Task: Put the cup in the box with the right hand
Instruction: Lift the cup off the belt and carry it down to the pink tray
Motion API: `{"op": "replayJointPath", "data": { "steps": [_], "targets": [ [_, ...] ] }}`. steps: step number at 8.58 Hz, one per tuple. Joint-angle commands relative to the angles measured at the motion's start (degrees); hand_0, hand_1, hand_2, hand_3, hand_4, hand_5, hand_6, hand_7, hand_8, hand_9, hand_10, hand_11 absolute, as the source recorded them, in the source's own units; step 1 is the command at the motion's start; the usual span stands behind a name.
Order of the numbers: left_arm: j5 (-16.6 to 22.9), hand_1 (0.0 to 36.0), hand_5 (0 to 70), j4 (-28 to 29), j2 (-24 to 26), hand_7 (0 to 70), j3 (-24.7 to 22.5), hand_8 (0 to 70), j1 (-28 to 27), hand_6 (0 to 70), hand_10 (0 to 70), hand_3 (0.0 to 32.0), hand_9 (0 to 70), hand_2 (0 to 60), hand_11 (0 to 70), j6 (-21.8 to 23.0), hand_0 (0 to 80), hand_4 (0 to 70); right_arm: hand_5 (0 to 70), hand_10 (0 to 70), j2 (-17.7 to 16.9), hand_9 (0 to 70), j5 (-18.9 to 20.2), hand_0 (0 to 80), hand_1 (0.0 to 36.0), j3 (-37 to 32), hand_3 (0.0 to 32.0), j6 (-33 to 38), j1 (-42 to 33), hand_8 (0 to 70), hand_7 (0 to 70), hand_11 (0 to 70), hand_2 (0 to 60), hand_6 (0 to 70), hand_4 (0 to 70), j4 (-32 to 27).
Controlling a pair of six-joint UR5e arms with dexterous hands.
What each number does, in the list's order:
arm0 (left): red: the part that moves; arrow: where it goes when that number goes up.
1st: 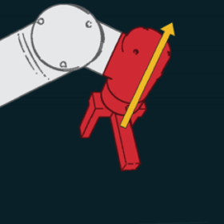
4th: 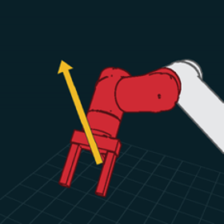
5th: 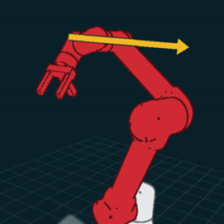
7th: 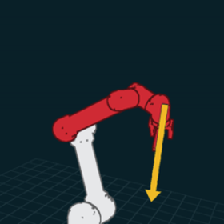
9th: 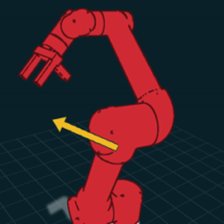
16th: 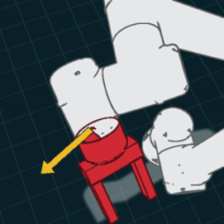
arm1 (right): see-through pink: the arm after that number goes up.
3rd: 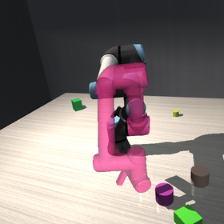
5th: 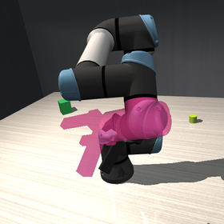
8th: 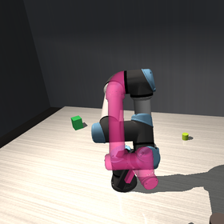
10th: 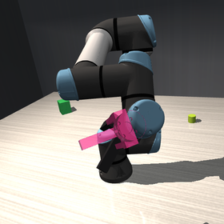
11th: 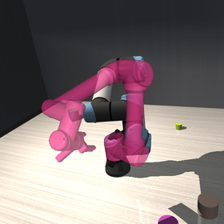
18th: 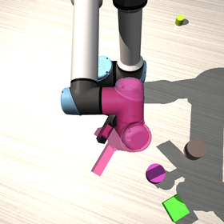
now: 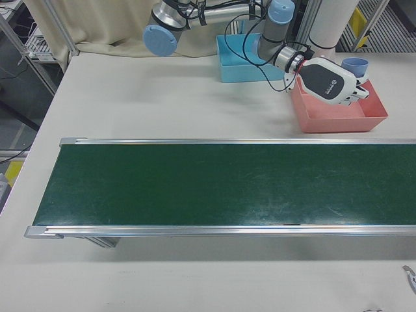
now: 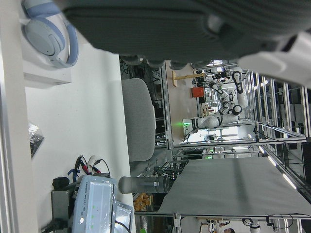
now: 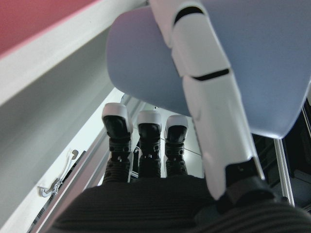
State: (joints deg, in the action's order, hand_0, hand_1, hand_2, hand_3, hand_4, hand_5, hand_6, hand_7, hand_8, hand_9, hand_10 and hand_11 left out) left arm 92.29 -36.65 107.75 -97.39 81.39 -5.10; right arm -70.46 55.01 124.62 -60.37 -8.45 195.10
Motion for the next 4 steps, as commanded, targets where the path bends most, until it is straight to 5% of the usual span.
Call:
{"op": "replayJointPath", "data": {
  "steps": [1, 2, 3, 4],
  "targets": [
    [0.0, 0.0, 0.0, 0.0, 0.0, 0.0, 0.0, 0.0, 0.0, 0.0, 0.0, 0.0, 0.0, 0.0, 0.0, 0.0, 0.0, 0.0, 14.2, 21.7, 0.9, 47.7, 0.2, 80.0, 36.0, -3.2, 0.0, -1.1, 0.8, 31.4, 70.0, 34.0, 26.4, 20.4, 53.3, -0.1],
    [0.0, 0.0, 0.0, 0.0, 0.0, 0.0, 0.0, 0.0, 0.0, 0.0, 0.0, 0.0, 0.0, 0.0, 0.0, 0.0, 0.0, 0.0, 10.5, 12.3, 1.0, 37.2, -0.2, 77.3, 31.8, -3.6, 0.0, -1.1, 0.8, 23.0, 69.6, 19.7, 18.5, 15.6, 49.8, 0.1],
    [0.0, 0.0, 0.0, 0.0, 0.0, 0.0, -0.1, 0.0, 0.0, 0.0, 0.0, 0.0, 0.0, 0.0, 0.0, 0.0, 0.0, 0.0, 8.0, 10.5, 1.1, 30.8, 0.0, 63.1, 25.2, -3.9, 0.0, -1.0, 0.8, 18.6, 62.9, 16.5, 11.3, 13.6, 55.8, 0.1],
    [0.0, 0.0, 0.0, 0.0, 0.0, 0.0, 0.0, 0.0, 0.0, 0.0, 0.0, 0.0, 0.0, 0.0, 0.0, 0.0, 0.0, 0.0, 6.4, 8.4, 0.9, 26.4, 0.2, 59.8, 20.3, -3.9, 0.0, -1.0, 0.8, 15.9, 55.8, 13.1, 1.8, 11.6, 57.0, 0.1]
  ]
}}
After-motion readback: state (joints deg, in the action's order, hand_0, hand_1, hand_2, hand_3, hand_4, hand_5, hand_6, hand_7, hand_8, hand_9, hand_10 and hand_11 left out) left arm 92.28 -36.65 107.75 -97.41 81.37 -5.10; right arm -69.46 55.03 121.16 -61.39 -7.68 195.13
